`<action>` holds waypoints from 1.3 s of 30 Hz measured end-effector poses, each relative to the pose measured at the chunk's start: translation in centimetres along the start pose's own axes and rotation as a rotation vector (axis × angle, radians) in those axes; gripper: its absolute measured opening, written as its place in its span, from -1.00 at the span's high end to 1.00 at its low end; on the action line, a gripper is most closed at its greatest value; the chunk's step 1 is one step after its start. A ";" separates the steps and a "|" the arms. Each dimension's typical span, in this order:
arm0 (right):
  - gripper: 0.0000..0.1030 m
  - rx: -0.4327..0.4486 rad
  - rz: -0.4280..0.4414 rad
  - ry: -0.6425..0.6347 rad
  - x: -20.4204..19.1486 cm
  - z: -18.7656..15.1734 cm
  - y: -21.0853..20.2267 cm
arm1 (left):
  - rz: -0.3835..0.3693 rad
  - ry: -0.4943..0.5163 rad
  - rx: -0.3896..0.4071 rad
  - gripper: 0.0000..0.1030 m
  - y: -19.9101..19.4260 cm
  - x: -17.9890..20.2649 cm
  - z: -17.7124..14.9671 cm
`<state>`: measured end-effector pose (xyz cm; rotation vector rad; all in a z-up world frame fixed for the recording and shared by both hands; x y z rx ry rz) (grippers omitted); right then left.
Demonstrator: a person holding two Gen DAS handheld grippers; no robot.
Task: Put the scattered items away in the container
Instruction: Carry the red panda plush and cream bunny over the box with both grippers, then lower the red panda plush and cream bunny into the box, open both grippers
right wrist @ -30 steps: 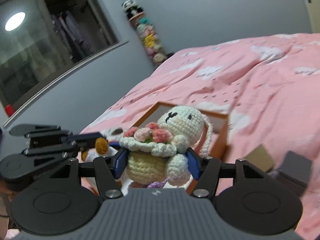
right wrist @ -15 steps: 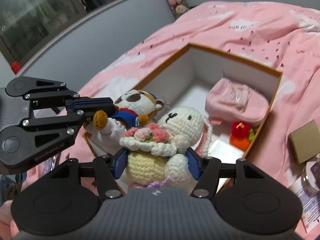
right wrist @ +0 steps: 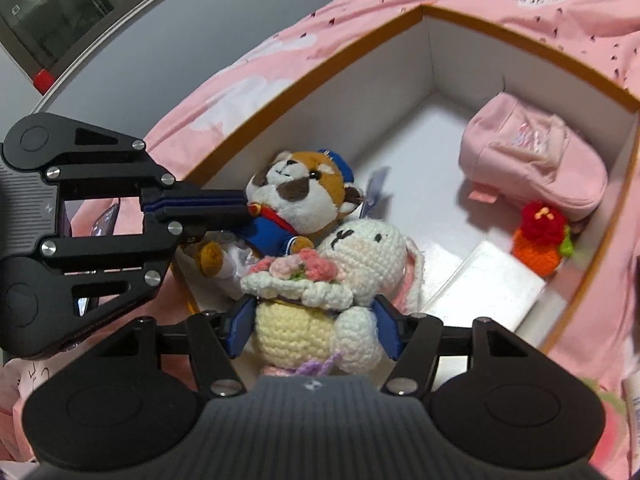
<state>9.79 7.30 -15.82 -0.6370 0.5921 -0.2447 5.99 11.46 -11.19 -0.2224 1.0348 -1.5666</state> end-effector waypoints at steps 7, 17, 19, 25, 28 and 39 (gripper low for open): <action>-0.33 -0.042 0.013 0.036 0.3 -0.2 1.2 | -0.046 -0.003 -0.074 0.95 1.3 0.5 -1.2; -0.36 0.032 0.081 0.128 0.7 2.1 -2.4 | -0.068 -0.033 -0.087 0.95 0.9 -0.3 -0.8; -0.08 0.027 0.063 0.125 1.1 2.1 -2.2 | -0.075 -0.033 -0.083 0.95 0.7 -0.3 -0.5; 0.16 -0.035 0.011 0.055 1.0 0.8 -0.2 | -0.091 -0.048 -0.082 0.96 0.2 -0.6 0.2; 0.16 -0.057 0.015 0.056 0.9 0.4 0.7 | -0.080 -0.047 -0.095 0.96 0.5 -0.8 0.2; 0.15 -0.005 0.002 0.073 1.4 1.4 -1.2 | -0.087 -0.044 -0.066 0.91 2.5 -2.0 3.3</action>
Point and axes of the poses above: each gripper's, at about its wrist camera, not at the fingertips, and y roughly the way its jaws point, x to its right, z to its top, the point moved 10 cm from there along y, roughly the way its jaws point, and after that the axes turned 11 degrees about x, right-handed, at the moved point
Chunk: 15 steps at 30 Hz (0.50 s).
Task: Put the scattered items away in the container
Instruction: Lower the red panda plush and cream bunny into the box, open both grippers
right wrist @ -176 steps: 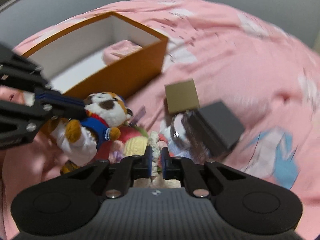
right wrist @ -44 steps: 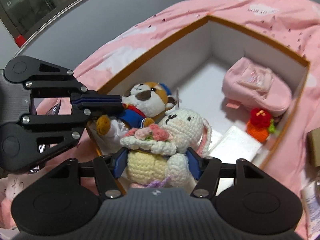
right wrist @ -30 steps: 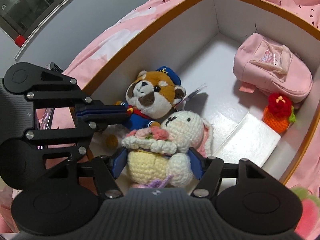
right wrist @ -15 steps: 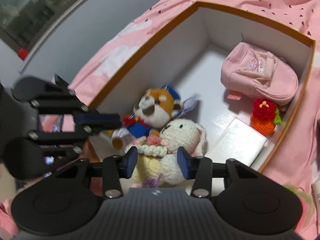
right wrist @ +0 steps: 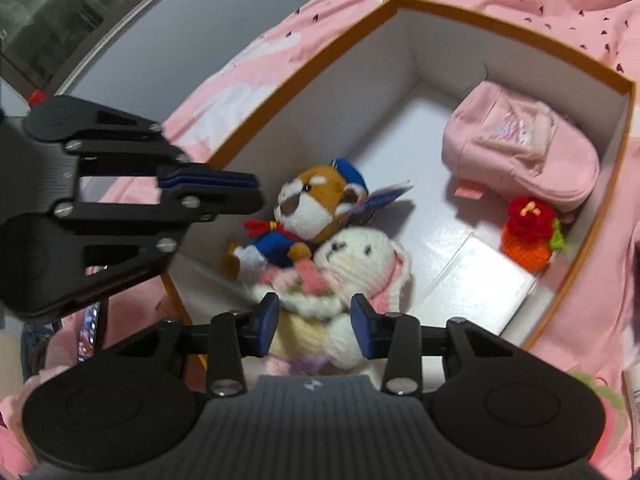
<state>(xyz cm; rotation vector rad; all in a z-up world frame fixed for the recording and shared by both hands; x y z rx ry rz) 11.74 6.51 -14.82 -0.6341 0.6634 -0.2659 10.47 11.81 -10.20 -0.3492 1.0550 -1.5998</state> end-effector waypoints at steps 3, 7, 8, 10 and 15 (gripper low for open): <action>0.15 0.003 -0.027 -0.038 0.2 0.2 -0.1 | -0.004 0.034 -0.019 0.85 1.6 -0.3 1.0; 0.14 -0.003 -0.013 -0.042 0.1 0.1 0.2 | -0.037 0.033 -0.071 0.85 4.2 -0.5 1.5; 0.14 -0.003 -0.012 -0.040 0.2 0.1 0.2 | -0.040 0.035 -0.089 0.85 4.8 -0.5 1.5; 0.14 0.001 -0.012 -0.042 0.2 0.0 0.3 | -0.042 0.049 -0.125 0.85 5.9 -0.4 1.4; 0.14 0.007 -0.006 -0.045 0.2 0.0 0.4 | -0.062 0.058 -0.243 0.85 7.5 -0.2 0.1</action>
Point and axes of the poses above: each gripper's, at about its wrist camera, not at the fingertips, and y roughly the way its jaws point, x to its right, z to its top, the point moved 10 cm from there along y, roughly the way its jaws point, and after that the axes turned 11 degrees about x, right-handed, at the moved point
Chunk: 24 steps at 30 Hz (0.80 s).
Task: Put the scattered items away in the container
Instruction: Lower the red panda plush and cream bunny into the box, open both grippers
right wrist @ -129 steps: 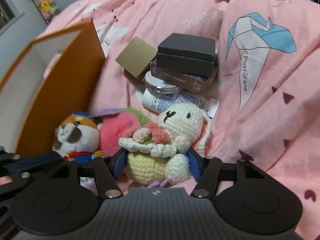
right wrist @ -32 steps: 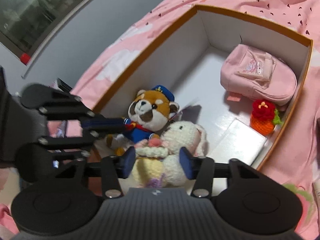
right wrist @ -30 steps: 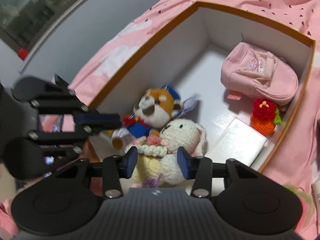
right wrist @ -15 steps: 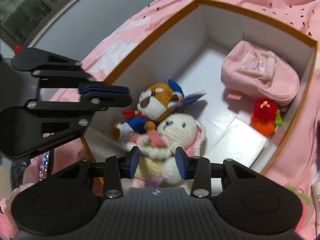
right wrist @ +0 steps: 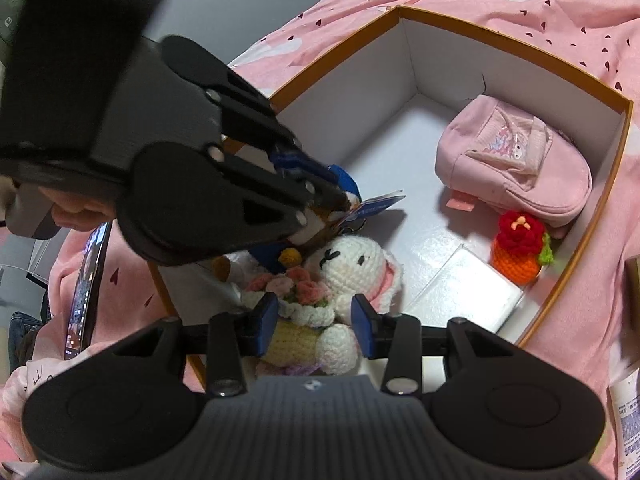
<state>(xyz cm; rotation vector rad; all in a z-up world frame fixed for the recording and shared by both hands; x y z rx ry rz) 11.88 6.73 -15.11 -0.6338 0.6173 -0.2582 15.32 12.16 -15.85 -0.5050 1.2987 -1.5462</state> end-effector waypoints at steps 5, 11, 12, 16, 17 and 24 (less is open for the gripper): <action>0.14 -0.002 0.007 -0.004 -0.1 -0.1 0.2 | -0.009 0.045 -0.054 0.85 0.2 0.3 -0.4; 0.14 -0.015 0.017 -0.017 -0.3 -0.4 0.6 | -0.071 0.053 -0.108 0.85 0.3 1.0 -1.5; 0.14 -0.020 0.017 -0.021 -0.4 -0.5 0.7 | -0.081 0.049 -0.110 0.85 0.2 1.1 -1.7; 0.08 -0.034 0.021 -0.027 -0.6 -0.9 1.6 | -0.090 0.024 -0.108 0.85 0.2 1.2 -1.8; 0.08 -0.035 0.020 -0.027 -0.6 -1.0 1.7 | -0.086 0.021 -0.104 0.85 0.2 1.2 -1.9; 0.08 -0.007 -0.015 -0.042 -0.6 -0.6 0.7 | -0.085 -0.024 -0.044 0.85 -1.1 1.0 -1.4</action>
Point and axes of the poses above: each gripper's, at about its wrist camera, not at the fingertips, and y roughly the way its jaws point, x to its right, z to its top, the point moved 10 cm from there along y, roughly the way its jaws point, and after that the axes turned 11 degrees about x, right-handed, at the moved point
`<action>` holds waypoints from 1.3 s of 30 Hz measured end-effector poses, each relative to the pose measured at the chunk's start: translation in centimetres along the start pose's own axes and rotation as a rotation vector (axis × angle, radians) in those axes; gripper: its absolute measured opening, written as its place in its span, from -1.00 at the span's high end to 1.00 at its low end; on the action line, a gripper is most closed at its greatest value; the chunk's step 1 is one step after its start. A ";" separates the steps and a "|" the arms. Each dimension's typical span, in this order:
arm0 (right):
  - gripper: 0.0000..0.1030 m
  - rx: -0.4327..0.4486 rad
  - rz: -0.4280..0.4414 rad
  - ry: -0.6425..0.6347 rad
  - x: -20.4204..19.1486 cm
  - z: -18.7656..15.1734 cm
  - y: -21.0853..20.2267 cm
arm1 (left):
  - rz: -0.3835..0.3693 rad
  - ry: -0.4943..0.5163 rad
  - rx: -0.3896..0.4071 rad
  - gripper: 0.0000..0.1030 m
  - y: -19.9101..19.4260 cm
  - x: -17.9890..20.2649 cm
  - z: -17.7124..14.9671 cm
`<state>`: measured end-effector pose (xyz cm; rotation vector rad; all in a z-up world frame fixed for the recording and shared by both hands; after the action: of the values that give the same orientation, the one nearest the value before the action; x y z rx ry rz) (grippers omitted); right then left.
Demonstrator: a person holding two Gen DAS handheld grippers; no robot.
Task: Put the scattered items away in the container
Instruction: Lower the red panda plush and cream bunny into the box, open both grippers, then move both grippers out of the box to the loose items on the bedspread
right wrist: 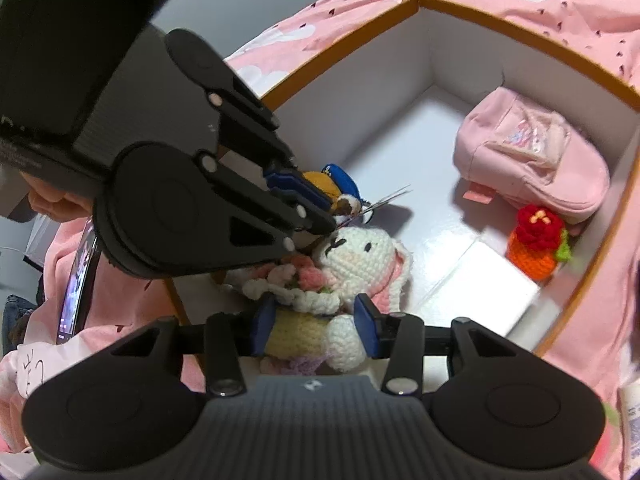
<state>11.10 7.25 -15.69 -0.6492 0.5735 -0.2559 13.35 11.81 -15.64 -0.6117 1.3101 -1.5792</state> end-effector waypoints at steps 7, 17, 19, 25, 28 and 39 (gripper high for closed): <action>-0.17 0.068 -0.063 -0.034 -0.1 1.2 -2.3 | 0.028 0.008 0.079 0.85 -3.1 0.8 -0.6; -0.34 0.160 -0.151 -0.047 0.3 1.3 -4.2 | 0.063 0.095 0.198 0.63 -6.3 2.8 -1.0; -0.34 0.198 -0.171 -0.038 0.5 1.6 -5.1 | 0.082 0.115 0.212 0.62 -6.7 2.9 -1.2; -0.48 0.356 -0.246 -0.041 1.3 2.9 -9.3 | 0.142 0.184 0.317 0.62 -8.6 3.2 -0.9; -0.52 0.416 -0.303 -0.049 2.3 2.9 -11.2 | 0.158 0.179 0.359 0.62 -9.4 3.3 -0.1; -0.53 0.501 -0.500 0.093 8.9 0.3 -17.3 | 0.083 0.129 0.499 0.61 -11.6 5.6 4.2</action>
<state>17.65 -9.54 -8.28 -0.2832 0.4037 -0.8728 10.48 4.50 -4.57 -0.1454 0.9605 -1.8098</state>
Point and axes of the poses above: each gripper's, at about its wrist camera, not at the fingertips, and y roughly the way its jaws point, x to its right, z to its top, the point moved 10 cm from there along y, roughly the way its jaws point, and after that the axes turned 11 degrees about x, right-handed, at the moved point
